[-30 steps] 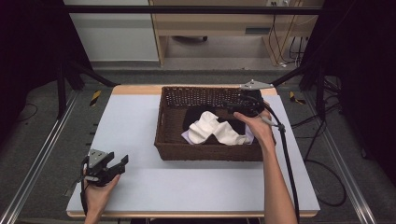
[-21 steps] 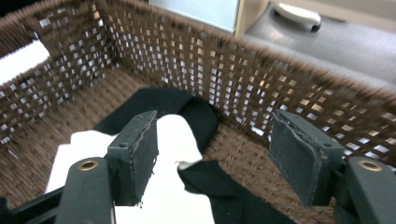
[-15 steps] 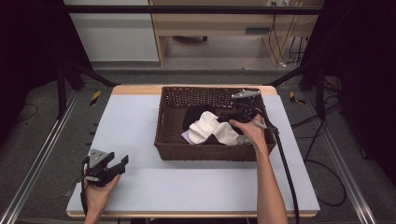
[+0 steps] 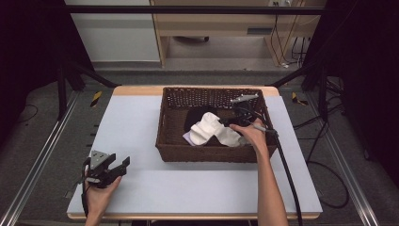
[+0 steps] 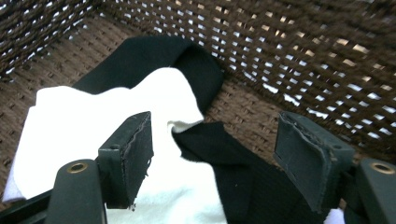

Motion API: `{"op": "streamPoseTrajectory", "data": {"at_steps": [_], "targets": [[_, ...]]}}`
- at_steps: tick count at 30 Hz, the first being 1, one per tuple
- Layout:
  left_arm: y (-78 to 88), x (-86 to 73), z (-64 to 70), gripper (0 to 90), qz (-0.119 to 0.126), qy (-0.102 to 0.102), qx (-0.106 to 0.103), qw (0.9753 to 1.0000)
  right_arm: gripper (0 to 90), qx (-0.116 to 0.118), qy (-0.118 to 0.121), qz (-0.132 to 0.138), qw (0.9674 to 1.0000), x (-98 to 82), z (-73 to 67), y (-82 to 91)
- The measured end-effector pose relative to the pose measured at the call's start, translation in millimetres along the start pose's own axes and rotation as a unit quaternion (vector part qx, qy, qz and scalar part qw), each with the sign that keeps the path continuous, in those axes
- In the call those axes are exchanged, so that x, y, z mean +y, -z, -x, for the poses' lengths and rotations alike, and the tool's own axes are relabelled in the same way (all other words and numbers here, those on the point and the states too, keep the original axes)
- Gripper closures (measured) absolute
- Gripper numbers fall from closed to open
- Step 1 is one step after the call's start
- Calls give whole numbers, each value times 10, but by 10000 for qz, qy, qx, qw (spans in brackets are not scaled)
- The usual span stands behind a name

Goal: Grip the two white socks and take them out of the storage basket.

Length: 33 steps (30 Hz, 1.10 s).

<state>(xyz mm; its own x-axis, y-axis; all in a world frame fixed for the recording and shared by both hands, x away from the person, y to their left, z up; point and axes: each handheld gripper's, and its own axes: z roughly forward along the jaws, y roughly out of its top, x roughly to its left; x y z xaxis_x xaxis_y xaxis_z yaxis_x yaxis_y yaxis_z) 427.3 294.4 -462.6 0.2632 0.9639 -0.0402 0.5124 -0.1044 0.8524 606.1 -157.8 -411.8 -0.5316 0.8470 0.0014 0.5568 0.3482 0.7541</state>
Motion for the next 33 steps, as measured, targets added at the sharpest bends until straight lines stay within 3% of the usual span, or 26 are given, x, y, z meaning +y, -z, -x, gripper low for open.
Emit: {"op": "streamPoseTrajectory", "data": {"at_steps": [12,19,24,30,33], "targets": [[3,0,0,399,1,-4,-7,10000,245,169,22,-418,9990,-46,-45,-125],[5,0,-11,400,18,16,6,10000,294,273,-74,-715,9970,-66,-65,-158],[5,2,-9,403,18,8,4,10000,447,405,-47,-975,9944,-74,-62,-171],[4,1,-8,413,13,-7,3,10000,717,480,-85,-1224,9913,-58,-35,-138],[2,0,-10,413,-3,-9,3,10000,814,603,-249,-1304,9893,-49,-3,-115]]}}
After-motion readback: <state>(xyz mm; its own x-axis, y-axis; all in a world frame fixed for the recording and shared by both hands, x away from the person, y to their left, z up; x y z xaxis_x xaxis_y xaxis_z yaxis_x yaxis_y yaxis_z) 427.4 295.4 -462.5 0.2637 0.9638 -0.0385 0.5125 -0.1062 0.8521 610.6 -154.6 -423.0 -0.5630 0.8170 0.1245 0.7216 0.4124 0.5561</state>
